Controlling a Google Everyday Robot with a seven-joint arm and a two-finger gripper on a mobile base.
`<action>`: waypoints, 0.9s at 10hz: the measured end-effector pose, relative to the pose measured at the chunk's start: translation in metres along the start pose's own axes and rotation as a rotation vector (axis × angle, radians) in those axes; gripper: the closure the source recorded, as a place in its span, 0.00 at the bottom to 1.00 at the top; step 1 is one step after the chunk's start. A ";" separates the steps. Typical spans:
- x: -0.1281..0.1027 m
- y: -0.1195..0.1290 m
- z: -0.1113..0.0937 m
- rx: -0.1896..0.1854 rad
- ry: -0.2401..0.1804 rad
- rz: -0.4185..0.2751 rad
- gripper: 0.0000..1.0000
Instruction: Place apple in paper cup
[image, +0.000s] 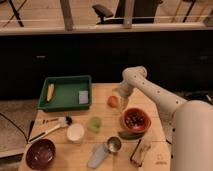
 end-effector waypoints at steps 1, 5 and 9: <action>-0.002 -0.001 0.002 -0.005 -0.003 -0.005 0.20; -0.003 -0.002 0.007 -0.019 -0.010 -0.011 0.20; -0.001 -0.001 0.010 -0.033 -0.013 -0.016 0.20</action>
